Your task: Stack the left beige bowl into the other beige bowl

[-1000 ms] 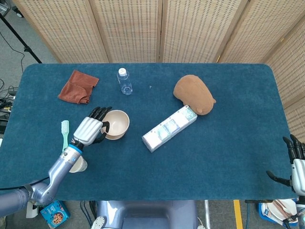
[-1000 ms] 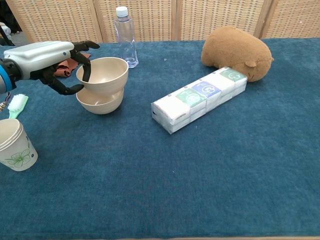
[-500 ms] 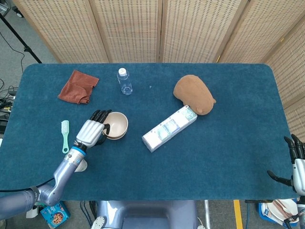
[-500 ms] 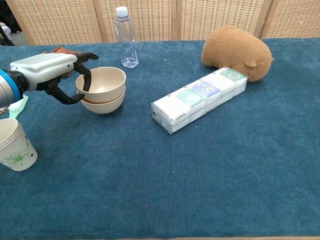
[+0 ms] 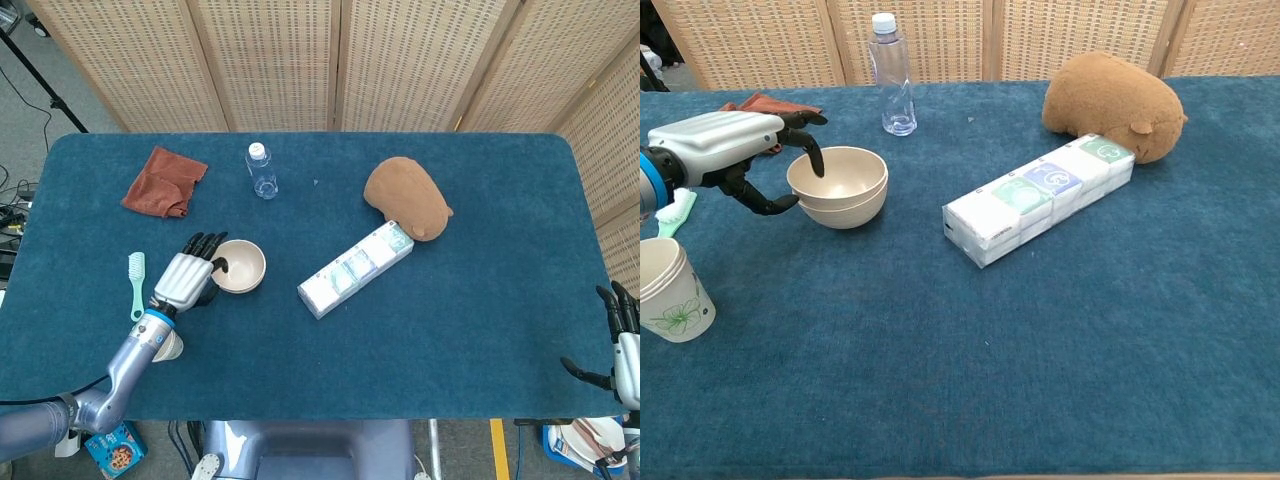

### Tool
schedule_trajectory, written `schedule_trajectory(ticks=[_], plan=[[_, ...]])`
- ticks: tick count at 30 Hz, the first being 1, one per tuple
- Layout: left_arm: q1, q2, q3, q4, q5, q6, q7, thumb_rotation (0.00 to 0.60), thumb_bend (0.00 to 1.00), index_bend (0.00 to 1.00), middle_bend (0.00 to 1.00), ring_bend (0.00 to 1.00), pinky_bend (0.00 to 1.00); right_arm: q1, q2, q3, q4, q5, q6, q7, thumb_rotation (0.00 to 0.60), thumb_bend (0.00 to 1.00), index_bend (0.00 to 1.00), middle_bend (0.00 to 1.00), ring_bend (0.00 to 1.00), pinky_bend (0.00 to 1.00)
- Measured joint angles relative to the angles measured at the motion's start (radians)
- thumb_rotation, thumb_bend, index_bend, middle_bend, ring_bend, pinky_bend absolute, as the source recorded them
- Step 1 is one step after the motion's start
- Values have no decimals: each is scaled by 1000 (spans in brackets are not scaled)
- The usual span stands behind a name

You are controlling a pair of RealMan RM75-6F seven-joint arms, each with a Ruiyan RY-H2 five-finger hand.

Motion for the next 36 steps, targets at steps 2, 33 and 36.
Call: schedule_trajectory(ticks=[2, 33, 36], plan=[[2, 2, 2, 0, 6, 3, -8, 600, 355, 160, 0, 0, 0, 0, 0, 0, 0, 0, 0, 0, 600, 0, 0, 0, 0, 0], [26, 317, 118, -264, 177, -79, -237, 600, 284, 0, 0, 0, 0, 4, -6, -5, -4, -6, -4, -17, 600, 0, 0, 0, 0, 0], [23, 319, 118, -276, 155, -89, -204, 600, 285, 0, 0, 0, 0, 5, -6, -4, -3, -5, -5, -15, 600, 0, 0, 0, 0, 0]])
